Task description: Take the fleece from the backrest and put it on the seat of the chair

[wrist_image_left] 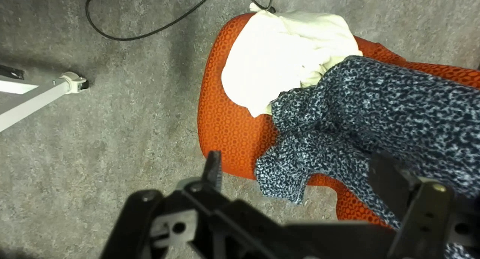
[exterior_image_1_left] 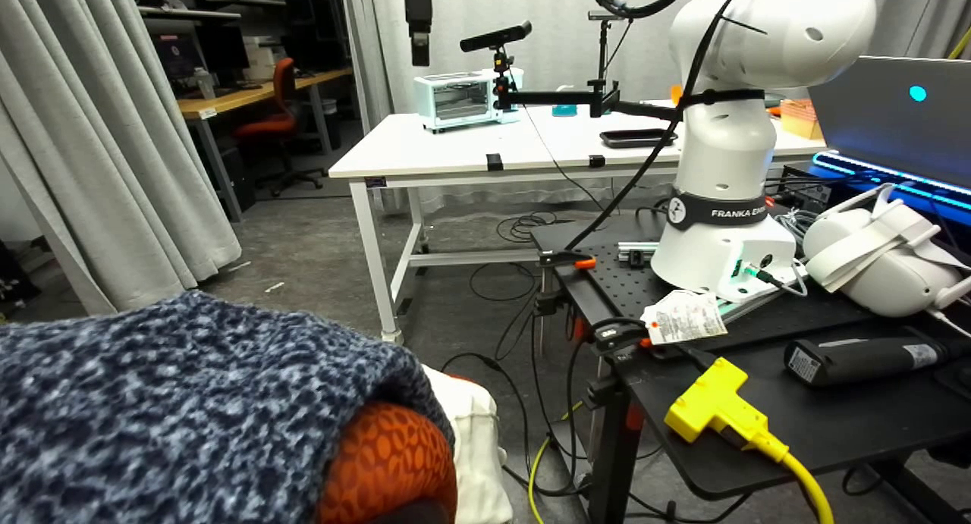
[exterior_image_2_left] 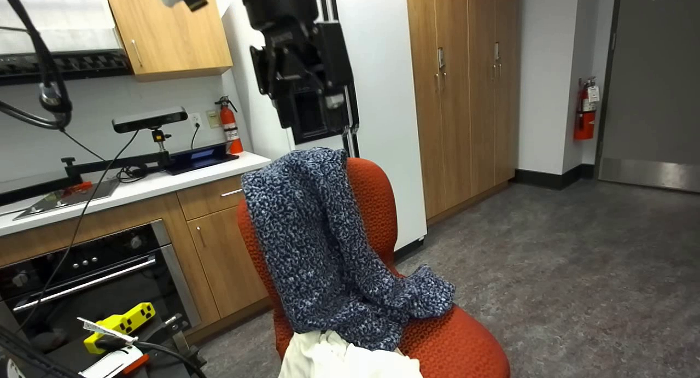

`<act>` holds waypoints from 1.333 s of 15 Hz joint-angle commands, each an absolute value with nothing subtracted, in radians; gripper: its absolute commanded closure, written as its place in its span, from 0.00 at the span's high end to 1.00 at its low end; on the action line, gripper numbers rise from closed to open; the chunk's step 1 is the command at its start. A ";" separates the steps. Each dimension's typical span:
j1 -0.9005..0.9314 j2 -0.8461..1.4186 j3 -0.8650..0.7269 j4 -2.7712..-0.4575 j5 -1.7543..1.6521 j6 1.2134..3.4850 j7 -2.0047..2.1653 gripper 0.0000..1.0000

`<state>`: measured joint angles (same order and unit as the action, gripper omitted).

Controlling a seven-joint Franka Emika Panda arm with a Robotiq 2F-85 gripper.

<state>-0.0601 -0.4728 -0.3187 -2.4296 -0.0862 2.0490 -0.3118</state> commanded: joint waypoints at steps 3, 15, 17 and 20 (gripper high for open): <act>-0.029 -0.131 -0.297 -2.256 0.048 2.123 -0.480 1.00; -0.015 0.070 -0.031 -2.162 0.337 2.229 -0.471 1.00; -0.010 0.093 -0.004 -2.149 0.380 2.254 -0.476 1.00; -0.009 0.133 0.031 -2.130 0.454 2.296 -0.490 1.00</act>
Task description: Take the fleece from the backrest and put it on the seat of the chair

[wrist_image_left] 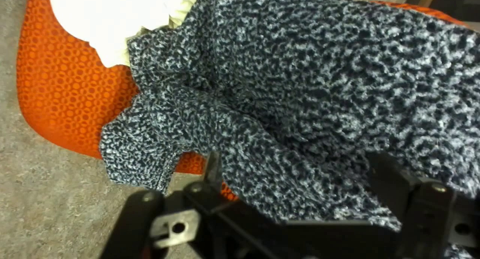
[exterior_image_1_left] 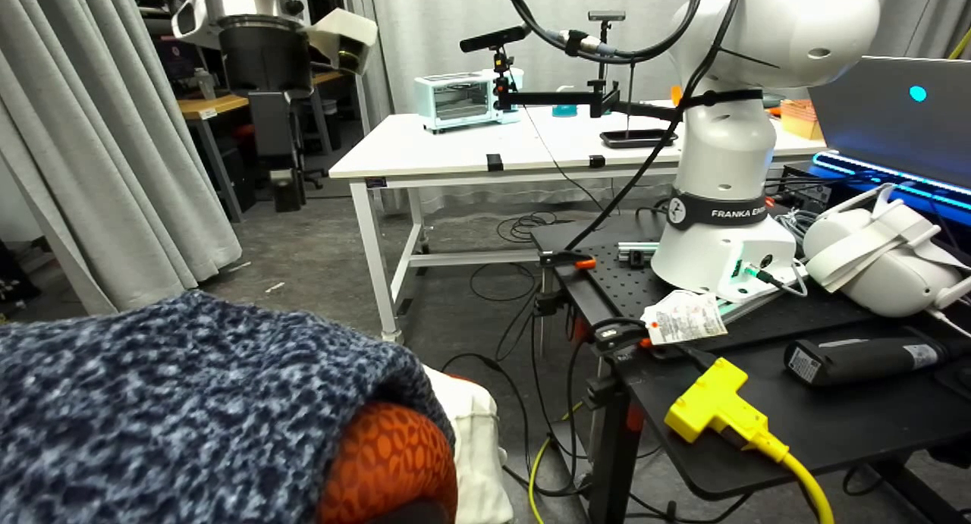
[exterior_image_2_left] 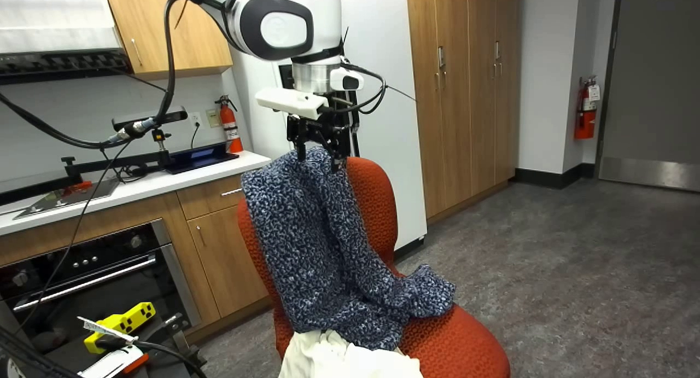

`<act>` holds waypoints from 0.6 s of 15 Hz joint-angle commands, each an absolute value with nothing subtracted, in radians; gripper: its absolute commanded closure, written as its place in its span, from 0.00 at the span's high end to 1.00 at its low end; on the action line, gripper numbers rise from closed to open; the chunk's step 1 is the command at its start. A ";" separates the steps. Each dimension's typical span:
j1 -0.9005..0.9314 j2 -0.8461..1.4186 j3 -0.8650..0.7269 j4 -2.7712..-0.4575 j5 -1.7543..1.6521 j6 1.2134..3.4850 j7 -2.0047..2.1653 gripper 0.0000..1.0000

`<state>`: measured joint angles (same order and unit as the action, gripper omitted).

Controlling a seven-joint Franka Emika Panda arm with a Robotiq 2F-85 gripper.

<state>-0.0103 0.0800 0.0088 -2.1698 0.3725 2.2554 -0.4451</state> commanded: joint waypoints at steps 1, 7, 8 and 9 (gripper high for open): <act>-0.009 0.147 0.043 -2.126 0.483 2.317 -0.498 1.00; -0.016 0.205 0.112 -2.114 0.649 2.362 -0.542 1.00; -0.017 0.209 0.120 -2.113 0.668 2.357 -0.554 1.00; -0.019 0.215 0.125 -2.107 0.685 2.348 -0.569 1.00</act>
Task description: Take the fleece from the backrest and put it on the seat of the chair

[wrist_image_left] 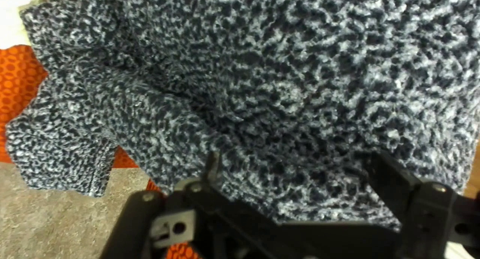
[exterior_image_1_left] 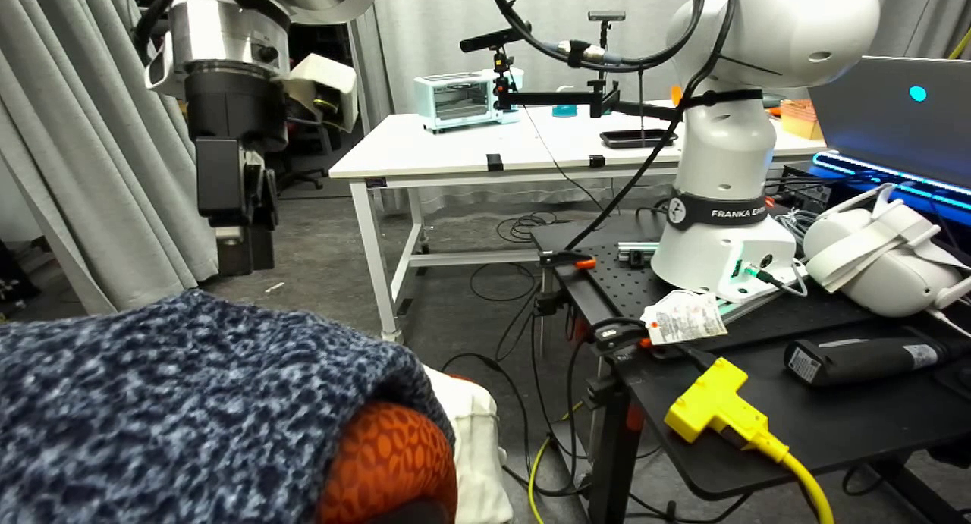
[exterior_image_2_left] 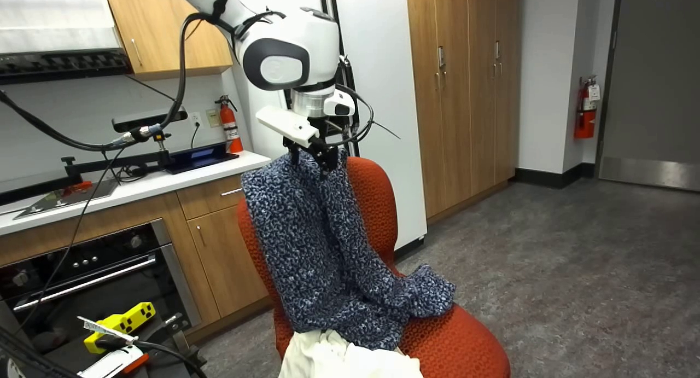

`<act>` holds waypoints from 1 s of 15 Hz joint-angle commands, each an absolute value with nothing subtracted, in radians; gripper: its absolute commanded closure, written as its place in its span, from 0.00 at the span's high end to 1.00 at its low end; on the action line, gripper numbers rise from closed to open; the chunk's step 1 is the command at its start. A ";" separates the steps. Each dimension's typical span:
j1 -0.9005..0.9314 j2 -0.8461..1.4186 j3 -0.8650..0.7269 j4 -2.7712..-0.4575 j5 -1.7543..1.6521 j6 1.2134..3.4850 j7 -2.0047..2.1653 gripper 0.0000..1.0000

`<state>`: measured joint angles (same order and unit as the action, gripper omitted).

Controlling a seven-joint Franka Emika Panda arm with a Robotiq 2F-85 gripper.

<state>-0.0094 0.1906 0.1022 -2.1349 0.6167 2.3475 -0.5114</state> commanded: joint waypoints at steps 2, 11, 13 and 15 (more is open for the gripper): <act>-0.020 0.222 0.132 -2.101 0.707 2.338 -0.591 1.00; -0.019 0.231 0.131 -2.092 0.737 2.300 -0.570 1.00; -0.009 0.222 0.125 -2.114 0.712 2.326 -0.564 1.00; -0.009 0.222 0.123 -2.113 0.712 2.306 -0.565 1.00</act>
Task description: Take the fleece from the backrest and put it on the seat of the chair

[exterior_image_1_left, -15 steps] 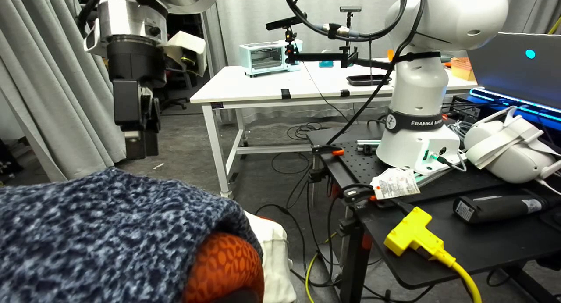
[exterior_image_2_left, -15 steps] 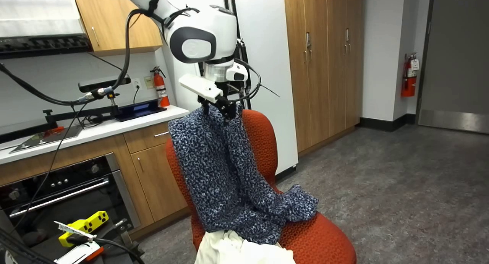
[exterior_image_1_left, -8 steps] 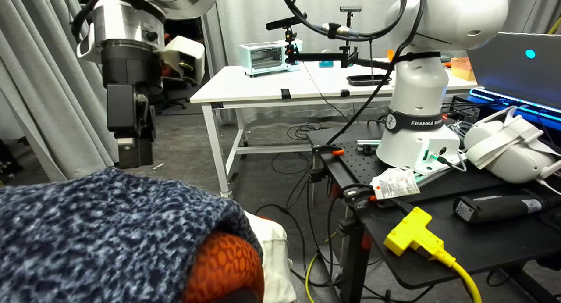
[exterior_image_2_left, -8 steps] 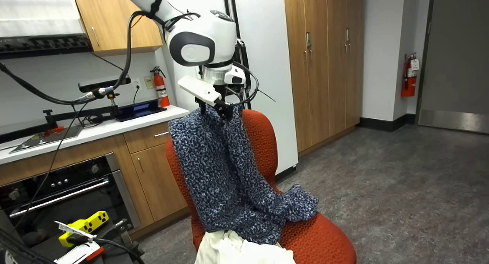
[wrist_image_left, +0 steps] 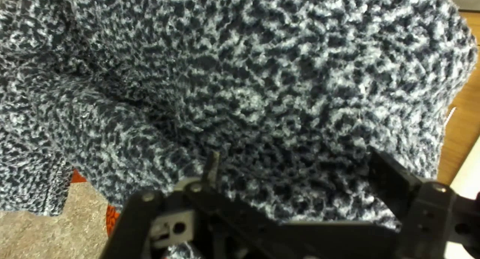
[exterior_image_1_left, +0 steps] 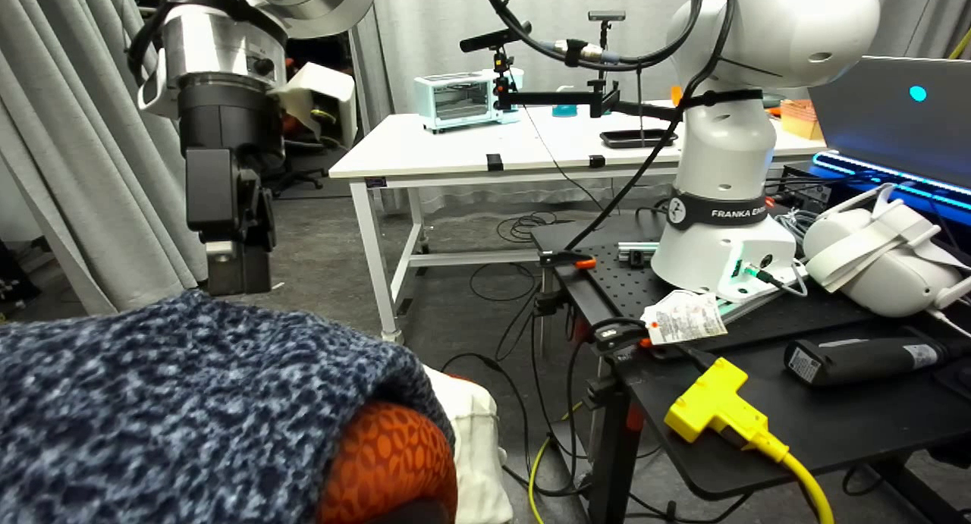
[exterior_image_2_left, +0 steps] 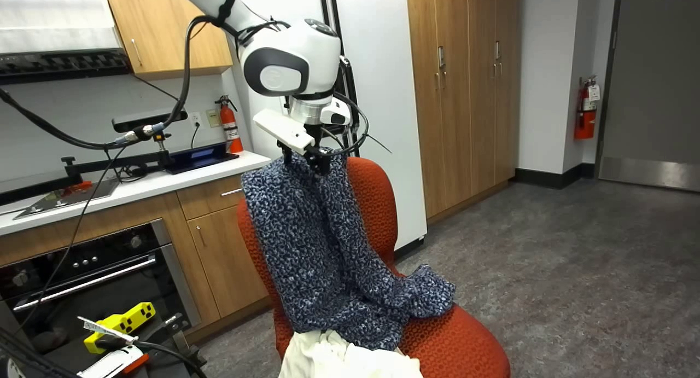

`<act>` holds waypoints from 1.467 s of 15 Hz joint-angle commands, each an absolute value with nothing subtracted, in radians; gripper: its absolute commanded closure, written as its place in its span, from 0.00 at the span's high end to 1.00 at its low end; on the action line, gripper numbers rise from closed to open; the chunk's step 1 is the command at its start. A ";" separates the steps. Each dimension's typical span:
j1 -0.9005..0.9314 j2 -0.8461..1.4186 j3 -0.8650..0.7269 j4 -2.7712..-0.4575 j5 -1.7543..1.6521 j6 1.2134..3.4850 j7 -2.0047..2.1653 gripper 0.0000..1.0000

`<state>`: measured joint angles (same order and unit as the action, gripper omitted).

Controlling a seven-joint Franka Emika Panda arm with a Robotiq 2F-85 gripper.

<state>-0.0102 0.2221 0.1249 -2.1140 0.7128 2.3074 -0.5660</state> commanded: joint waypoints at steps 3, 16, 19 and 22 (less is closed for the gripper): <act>-0.010 0.222 0.123 -2.112 0.712 2.300 -0.565 1.00; 0.073 0.362 0.206 -1.907 0.688 2.328 -0.553 1.00; 0.087 0.437 0.223 -1.839 0.677 2.317 -0.537 0.83; 0.082 0.483 0.226 -1.799 0.656 2.327 -0.522 0.59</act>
